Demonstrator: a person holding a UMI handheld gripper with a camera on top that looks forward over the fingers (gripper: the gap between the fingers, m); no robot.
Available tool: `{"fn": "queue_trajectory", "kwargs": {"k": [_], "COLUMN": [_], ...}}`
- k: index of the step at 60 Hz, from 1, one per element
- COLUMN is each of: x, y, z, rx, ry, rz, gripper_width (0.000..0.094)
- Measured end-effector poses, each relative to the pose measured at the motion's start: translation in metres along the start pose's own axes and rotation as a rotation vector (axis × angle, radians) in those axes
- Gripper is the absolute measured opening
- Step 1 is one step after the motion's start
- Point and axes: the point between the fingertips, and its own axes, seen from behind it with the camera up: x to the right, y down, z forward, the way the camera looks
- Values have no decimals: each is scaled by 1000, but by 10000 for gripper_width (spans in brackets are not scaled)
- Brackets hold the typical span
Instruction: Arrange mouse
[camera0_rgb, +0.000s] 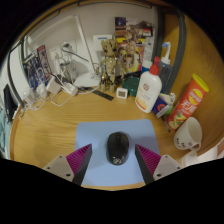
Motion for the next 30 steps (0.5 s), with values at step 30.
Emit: {"fn": "queue_trajectory", "kwargs": {"k": [30], "x": [-32], "y": [-67], "z": [-166], "rx": [184], "ry": [-19], "rz": [24], "gripper_width": [865]}}
